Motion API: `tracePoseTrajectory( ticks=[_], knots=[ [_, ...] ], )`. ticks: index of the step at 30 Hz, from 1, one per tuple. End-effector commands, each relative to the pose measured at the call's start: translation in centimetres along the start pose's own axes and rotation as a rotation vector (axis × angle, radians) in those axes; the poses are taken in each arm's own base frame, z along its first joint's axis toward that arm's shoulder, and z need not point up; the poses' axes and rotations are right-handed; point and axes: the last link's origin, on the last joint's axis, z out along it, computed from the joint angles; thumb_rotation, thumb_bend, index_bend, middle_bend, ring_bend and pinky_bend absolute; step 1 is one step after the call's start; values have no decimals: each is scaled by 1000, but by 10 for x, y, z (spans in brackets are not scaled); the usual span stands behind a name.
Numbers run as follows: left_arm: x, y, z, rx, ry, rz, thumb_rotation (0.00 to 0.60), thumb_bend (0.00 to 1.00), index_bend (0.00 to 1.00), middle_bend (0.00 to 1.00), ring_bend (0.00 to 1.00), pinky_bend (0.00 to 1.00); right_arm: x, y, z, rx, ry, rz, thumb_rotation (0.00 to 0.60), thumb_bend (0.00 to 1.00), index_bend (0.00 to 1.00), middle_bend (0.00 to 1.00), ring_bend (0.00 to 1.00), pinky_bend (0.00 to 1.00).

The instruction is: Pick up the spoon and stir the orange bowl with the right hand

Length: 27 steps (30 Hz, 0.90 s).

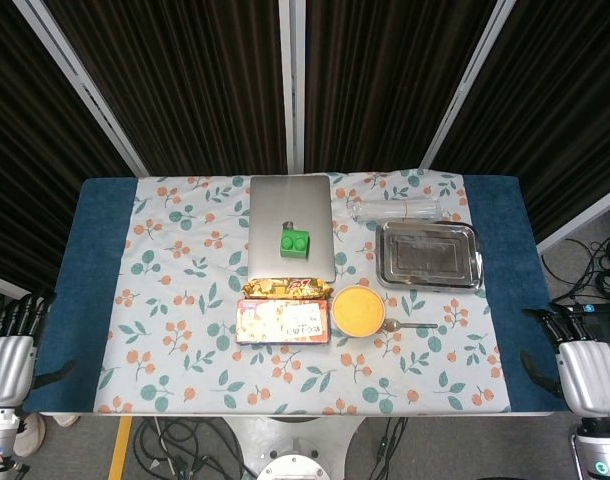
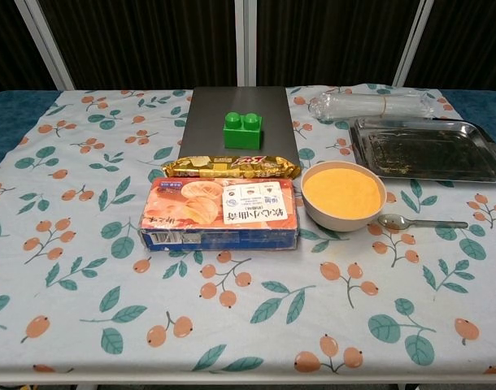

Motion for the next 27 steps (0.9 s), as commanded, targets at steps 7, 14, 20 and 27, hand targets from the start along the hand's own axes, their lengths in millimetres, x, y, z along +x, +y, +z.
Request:
tracePoseTrajectory(
  ticks=[7, 14, 20, 27],
  knots=[
    [-2, -1, 0, 5, -8, -6, 600, 107, 111, 79, 30, 69, -18, -19, 41, 16, -79, -43, 600, 137, 314, 689, 665, 807],
    [-3, -4, 2, 11, -18, -5, 600, 107, 111, 78, 30, 69, -66, -36, 88, 57, -270, -112, 600, 221, 430, 903, 889, 1000],
    [-7, -5, 4, 17, -36, -4, 600, 107, 111, 79, 30, 68, -111, -49, 112, 46, -384, -123, 600, 273, 437, 920, 904, 1000],
    [-7, -5, 7, 13, -40, -2, 600, 107, 111, 78, 30, 69, -147, -66, 126, 61, -453, -158, 600, 282, 443, 921, 904, 1000]
  ],
)
